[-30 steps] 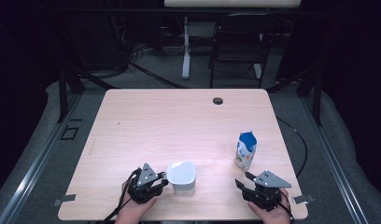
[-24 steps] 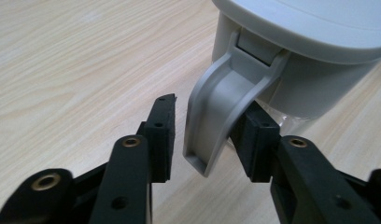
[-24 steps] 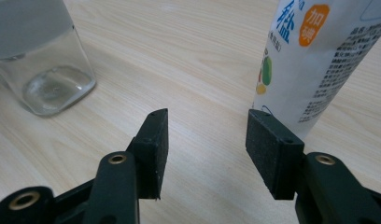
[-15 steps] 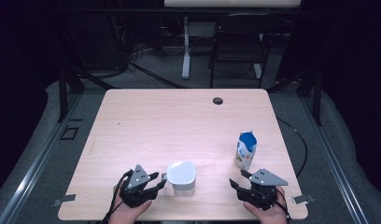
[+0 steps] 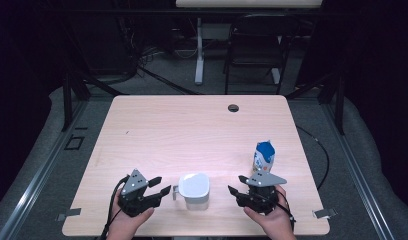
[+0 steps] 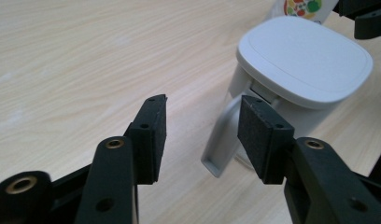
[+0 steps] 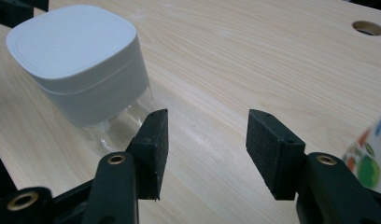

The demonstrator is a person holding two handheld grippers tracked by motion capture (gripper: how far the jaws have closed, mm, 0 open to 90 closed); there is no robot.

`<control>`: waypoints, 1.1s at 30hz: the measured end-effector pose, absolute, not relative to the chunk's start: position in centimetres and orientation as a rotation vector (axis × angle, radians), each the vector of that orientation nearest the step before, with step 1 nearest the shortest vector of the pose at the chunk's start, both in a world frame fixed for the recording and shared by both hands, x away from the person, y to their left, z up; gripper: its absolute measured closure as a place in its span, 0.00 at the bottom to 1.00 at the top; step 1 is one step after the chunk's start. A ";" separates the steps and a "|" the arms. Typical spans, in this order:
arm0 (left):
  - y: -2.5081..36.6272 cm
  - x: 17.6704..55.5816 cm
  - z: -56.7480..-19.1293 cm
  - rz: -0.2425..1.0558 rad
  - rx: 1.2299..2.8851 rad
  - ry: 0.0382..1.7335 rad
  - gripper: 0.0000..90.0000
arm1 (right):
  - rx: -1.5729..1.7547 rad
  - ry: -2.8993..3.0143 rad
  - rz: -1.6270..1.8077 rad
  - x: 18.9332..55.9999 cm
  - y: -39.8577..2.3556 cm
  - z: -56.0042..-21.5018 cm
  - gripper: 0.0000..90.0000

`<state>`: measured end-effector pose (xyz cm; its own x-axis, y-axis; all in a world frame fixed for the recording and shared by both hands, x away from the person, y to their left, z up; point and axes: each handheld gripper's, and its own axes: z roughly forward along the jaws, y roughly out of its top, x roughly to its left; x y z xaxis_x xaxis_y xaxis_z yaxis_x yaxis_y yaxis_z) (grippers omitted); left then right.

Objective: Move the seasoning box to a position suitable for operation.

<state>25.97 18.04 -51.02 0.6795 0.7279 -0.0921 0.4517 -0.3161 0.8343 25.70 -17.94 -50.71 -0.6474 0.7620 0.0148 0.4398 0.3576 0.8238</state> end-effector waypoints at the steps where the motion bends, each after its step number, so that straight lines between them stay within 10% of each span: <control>1: 18.1 26.1 -51.0 0.378 1.959 0.921 0.57 | 1.043 2.273 1.198 26.0 -17.7 -50.5 0.54; 14: 18.7 28.1 -49.1 0.368 1.935 0.962 0.57 | 1.019 2.297 1.257 28.3 -15.3 -49.2 0.54; 33: 16.8 27.7 -47.9 0.328 2.019 0.855 0.95 | 0.996 2.315 1.246 27.2 -14.3 -48.8 0.78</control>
